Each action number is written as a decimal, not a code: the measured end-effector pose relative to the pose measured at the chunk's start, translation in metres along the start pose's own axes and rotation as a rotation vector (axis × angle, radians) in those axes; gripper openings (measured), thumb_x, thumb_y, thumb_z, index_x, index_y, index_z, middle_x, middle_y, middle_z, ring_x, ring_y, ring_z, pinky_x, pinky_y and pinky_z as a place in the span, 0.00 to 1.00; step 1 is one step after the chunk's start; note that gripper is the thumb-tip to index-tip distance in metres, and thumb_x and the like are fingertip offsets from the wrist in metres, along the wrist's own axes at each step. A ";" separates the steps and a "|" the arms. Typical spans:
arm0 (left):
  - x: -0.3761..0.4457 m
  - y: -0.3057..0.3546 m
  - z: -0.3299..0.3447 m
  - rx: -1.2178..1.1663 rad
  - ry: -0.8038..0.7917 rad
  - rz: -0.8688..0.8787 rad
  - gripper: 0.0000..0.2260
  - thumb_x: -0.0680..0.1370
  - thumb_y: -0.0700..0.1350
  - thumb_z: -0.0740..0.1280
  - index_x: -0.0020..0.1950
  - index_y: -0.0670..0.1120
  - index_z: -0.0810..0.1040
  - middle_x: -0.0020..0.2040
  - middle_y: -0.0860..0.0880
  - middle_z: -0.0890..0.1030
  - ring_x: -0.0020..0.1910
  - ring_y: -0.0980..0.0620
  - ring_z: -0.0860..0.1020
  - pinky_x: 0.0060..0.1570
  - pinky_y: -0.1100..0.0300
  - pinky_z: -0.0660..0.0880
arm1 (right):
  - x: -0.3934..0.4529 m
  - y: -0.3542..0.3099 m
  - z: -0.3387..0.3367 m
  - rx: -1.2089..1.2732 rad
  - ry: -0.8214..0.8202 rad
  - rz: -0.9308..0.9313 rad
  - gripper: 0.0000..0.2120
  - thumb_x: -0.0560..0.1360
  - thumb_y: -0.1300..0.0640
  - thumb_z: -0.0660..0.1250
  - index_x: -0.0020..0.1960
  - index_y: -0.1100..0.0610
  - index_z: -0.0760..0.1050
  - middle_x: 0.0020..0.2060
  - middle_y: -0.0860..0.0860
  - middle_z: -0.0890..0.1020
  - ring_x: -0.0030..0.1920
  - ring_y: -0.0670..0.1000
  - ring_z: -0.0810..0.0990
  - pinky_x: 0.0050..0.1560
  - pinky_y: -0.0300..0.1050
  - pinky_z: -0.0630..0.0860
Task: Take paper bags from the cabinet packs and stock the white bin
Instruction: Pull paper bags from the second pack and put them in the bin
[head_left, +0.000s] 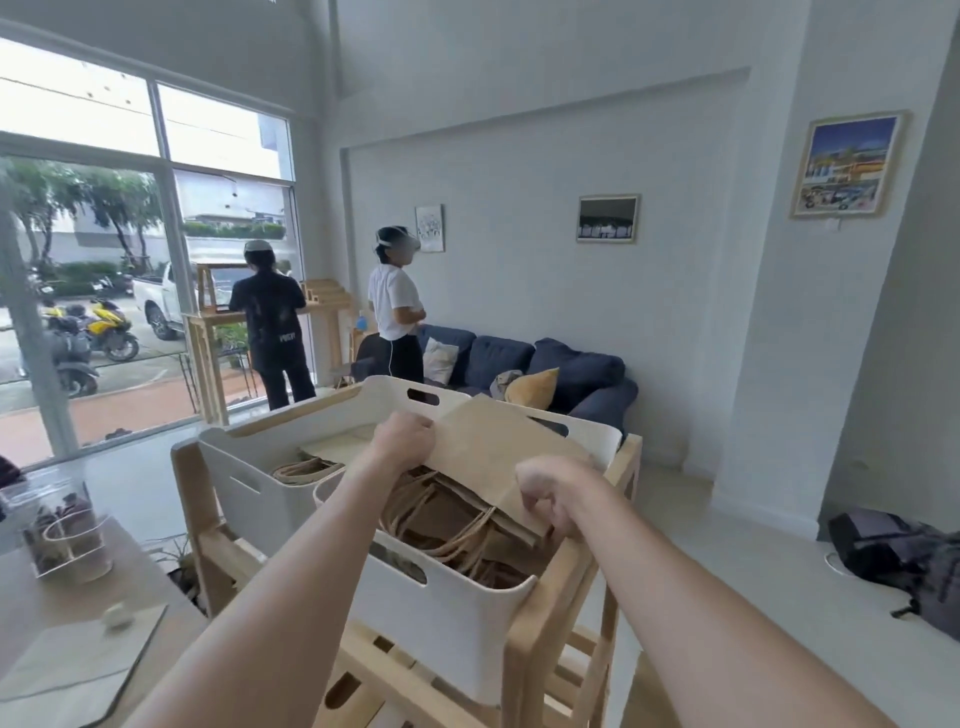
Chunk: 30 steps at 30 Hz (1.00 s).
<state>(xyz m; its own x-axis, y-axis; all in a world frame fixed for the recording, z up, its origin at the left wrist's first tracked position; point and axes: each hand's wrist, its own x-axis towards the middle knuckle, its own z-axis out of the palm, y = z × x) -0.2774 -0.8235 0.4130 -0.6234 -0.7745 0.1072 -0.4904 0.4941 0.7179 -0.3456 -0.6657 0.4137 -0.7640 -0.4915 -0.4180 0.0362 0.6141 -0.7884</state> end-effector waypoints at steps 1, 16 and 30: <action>-0.001 0.002 0.004 0.052 -0.025 0.004 0.17 0.80 0.40 0.58 0.65 0.44 0.79 0.62 0.43 0.79 0.61 0.42 0.76 0.62 0.53 0.73 | 0.000 -0.002 0.001 -0.056 0.010 0.039 0.22 0.79 0.70 0.55 0.73 0.68 0.63 0.69 0.68 0.67 0.66 0.68 0.70 0.64 0.61 0.73; -0.001 -0.016 0.035 0.974 -0.338 0.006 0.17 0.79 0.40 0.59 0.68 0.43 0.74 0.68 0.44 0.75 0.65 0.43 0.74 0.60 0.54 0.71 | 0.026 0.012 0.032 -0.912 0.008 -0.093 0.13 0.81 0.61 0.53 0.53 0.61 0.76 0.61 0.59 0.77 0.63 0.59 0.75 0.67 0.52 0.68; -0.024 0.050 0.058 0.220 0.090 0.251 0.09 0.75 0.41 0.59 0.46 0.38 0.77 0.47 0.39 0.79 0.46 0.39 0.76 0.43 0.53 0.71 | 0.038 0.009 -0.059 -0.518 0.525 -0.348 0.19 0.77 0.53 0.58 0.64 0.57 0.74 0.66 0.60 0.71 0.65 0.62 0.68 0.63 0.51 0.67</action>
<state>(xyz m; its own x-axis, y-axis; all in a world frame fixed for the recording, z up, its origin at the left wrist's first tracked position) -0.3224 -0.7572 0.4069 -0.6897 -0.6451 0.3289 -0.4542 0.7391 0.4974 -0.4121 -0.6420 0.4171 -0.8835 -0.4325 0.1800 -0.4634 0.7504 -0.4714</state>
